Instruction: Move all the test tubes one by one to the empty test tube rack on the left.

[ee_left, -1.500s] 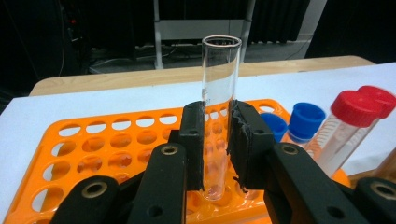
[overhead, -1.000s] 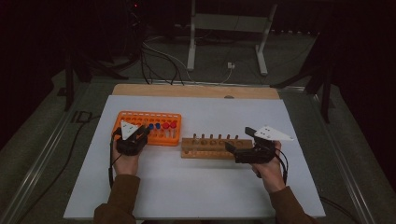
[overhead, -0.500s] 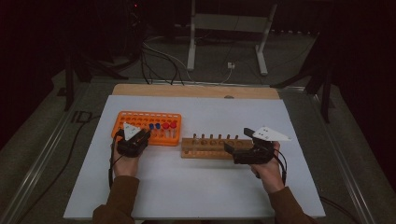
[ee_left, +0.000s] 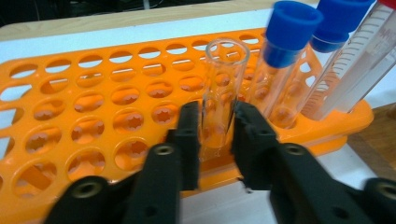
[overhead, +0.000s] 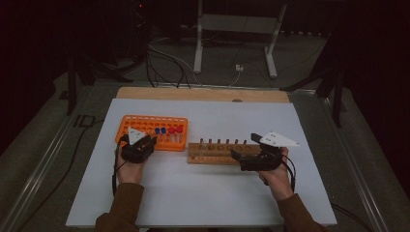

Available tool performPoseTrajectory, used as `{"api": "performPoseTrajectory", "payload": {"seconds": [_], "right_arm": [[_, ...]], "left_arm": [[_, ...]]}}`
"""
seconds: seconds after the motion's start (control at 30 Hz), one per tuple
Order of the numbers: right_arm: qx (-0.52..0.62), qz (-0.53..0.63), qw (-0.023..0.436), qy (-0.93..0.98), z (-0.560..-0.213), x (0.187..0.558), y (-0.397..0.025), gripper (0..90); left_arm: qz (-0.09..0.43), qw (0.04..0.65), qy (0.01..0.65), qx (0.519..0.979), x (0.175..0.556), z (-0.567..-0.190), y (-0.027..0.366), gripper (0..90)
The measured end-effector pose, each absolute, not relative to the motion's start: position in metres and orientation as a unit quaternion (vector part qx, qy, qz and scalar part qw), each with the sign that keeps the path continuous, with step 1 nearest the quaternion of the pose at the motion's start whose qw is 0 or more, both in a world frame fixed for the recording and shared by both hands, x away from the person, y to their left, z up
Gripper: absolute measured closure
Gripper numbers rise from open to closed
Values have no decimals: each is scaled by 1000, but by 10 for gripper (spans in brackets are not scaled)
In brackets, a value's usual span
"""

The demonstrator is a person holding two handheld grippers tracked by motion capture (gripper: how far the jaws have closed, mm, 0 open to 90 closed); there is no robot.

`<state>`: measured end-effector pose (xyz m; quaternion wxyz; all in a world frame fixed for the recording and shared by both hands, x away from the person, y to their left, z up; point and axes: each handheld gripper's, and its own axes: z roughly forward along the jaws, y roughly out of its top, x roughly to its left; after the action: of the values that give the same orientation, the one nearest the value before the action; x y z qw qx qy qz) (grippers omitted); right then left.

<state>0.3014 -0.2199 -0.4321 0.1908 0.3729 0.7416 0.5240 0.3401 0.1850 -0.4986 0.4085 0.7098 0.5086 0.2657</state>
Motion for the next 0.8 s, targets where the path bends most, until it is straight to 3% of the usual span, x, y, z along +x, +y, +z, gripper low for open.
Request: {"api": "performPoseTrajectory", "payload": {"seconds": [0.23,0.67,0.8], "right_arm": [[373,524,190,741,-432,302,-220,0],[362,523,179,750,-430,305,-208,1],[362,523,168,753,-430,310,-202,26]], "left_arm": [[256,440,520,686,329,-490,198,546],[235,500,512,658,303,-472,196,75],[242,501,496,667,297,-468,189,7]]}}
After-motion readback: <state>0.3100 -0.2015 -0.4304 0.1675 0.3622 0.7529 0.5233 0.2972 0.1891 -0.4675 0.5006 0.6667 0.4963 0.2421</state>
